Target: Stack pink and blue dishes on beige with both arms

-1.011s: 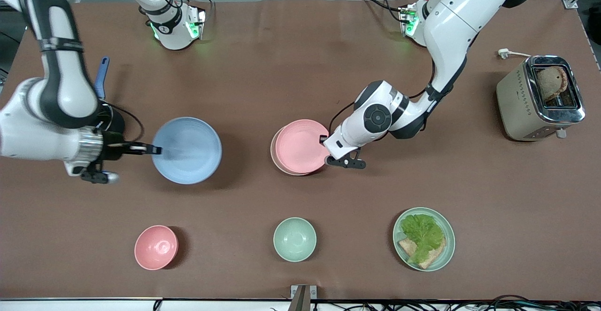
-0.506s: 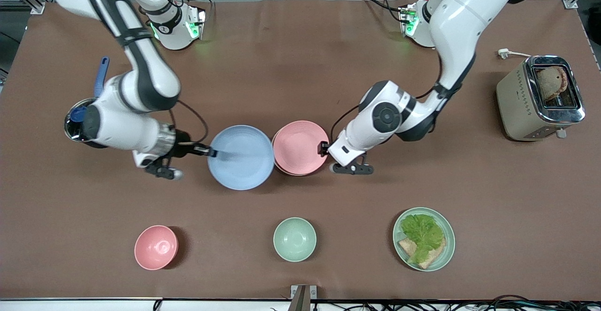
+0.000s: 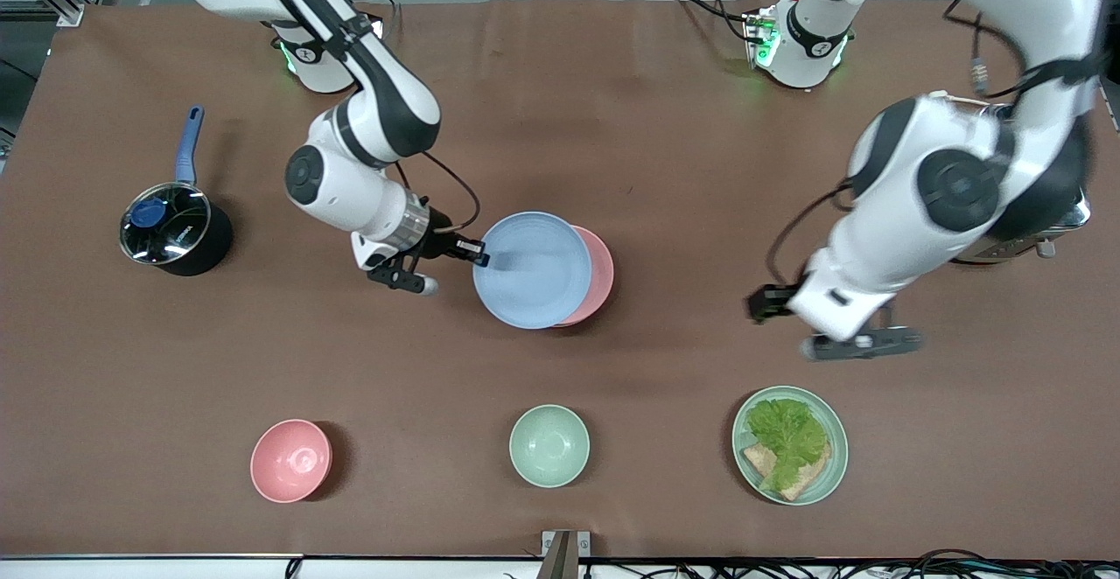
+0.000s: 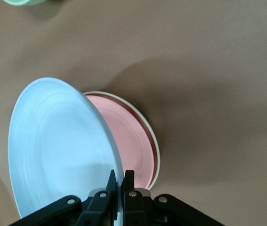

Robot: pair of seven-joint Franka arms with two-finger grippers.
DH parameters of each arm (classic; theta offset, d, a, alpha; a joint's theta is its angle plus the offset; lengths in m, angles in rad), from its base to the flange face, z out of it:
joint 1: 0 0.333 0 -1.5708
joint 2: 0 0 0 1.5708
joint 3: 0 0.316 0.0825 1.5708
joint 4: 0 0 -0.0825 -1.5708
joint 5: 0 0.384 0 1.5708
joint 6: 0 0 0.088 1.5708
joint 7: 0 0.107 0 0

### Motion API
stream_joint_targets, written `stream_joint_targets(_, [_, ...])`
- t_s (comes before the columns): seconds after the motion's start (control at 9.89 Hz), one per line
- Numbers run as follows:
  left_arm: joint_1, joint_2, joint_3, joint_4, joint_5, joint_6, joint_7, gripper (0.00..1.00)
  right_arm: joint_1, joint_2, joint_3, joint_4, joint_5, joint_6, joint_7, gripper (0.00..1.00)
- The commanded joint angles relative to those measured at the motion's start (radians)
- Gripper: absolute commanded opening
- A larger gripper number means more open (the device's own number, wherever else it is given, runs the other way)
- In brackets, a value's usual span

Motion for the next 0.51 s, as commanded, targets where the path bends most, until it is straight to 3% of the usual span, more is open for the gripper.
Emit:
stream_joint_targets(0.0, [0.016,-0.092,0.002,-0.015,0.045,-0.082,0.069,1.00,0.011,0.054,0.014,-0.005,-0.008,0.087,0.023,0.01])
stream_joint_targets(0.2, [0.080,-0.198,0.001,-0.017,0.004,-0.153,0.174,1.00,0.012,0.071,0.014,-0.009,-0.008,0.095,0.021,0.02])
stream_joint_targets(0.3, [0.062,-0.265,0.056,-0.033,-0.055,-0.168,0.274,1.00,0.017,0.089,0.014,-0.008,-0.010,0.106,0.021,0.02])
stream_joint_targets(0.4, [-0.025,-0.320,0.187,-0.055,-0.124,-0.232,0.328,1.00,0.038,0.103,0.014,-0.008,-0.010,0.127,0.021,0.02])
